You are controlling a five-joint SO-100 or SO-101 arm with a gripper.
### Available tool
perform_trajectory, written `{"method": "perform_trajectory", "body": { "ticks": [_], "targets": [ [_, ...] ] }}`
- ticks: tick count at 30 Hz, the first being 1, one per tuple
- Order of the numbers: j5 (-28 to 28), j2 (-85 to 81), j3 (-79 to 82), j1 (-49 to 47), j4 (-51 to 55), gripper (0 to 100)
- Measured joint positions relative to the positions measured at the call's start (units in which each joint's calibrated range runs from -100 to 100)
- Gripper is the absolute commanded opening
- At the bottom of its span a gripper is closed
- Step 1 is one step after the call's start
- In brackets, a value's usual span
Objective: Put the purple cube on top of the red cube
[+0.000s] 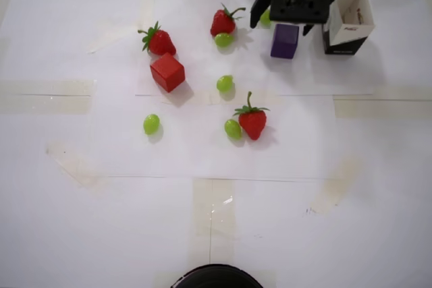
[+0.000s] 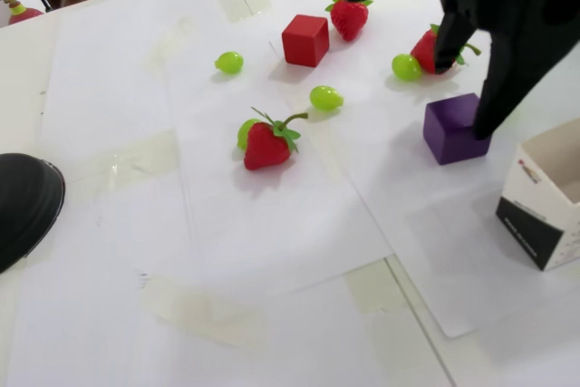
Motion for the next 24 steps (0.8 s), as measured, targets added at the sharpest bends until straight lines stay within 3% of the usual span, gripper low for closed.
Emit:
{"method": "perform_trajectory", "body": {
  "ticks": [9, 24],
  "targets": [
    [-0.5, 1.0, 7.4, -1.2, -11.4, 32],
    [1.2, 0.6, 9.9, -0.4, -12.3, 17]
  ]
}}
